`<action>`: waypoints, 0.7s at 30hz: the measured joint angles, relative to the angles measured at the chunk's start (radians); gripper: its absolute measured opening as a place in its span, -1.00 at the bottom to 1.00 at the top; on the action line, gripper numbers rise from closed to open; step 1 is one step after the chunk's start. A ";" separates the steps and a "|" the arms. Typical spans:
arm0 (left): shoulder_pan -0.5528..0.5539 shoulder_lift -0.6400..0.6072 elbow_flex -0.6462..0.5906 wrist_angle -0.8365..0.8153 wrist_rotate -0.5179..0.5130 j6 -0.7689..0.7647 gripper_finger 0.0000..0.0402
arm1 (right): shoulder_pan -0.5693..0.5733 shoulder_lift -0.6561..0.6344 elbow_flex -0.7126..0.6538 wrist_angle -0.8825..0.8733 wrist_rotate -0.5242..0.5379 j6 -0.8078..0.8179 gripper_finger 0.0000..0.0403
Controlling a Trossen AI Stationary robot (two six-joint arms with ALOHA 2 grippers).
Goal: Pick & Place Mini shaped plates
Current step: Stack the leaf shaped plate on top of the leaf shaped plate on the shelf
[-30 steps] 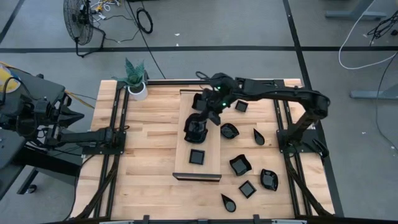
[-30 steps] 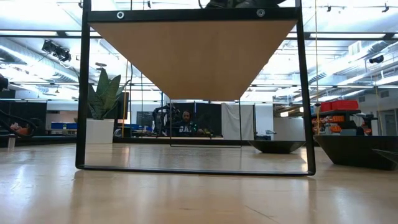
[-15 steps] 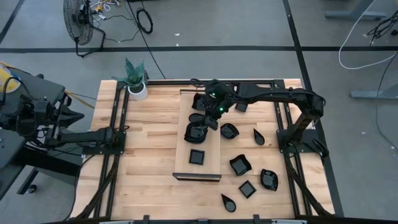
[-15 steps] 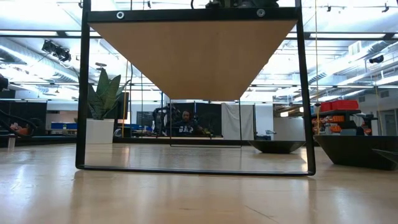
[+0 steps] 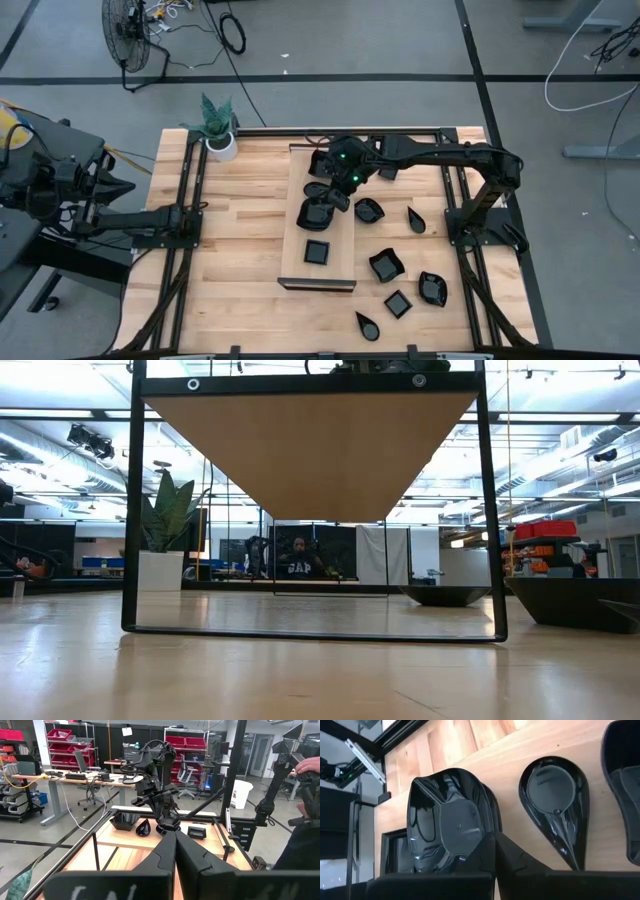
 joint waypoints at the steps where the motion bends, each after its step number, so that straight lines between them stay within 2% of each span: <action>1: 0.000 0.000 0.000 0.000 0.000 0.000 -0.93 | 0.000 0.000 0.000 0.004 0.004 0.007 -1.00; 7: 0.000 0.000 0.000 0.000 0.000 0.000 -0.93 | 0.000 0.000 0.000 0.007 0.007 0.019 -0.90; 21: 0.000 0.000 0.000 0.000 0.000 -0.001 -0.93 | -0.002 -0.017 0.000 0.002 0.006 0.010 -0.43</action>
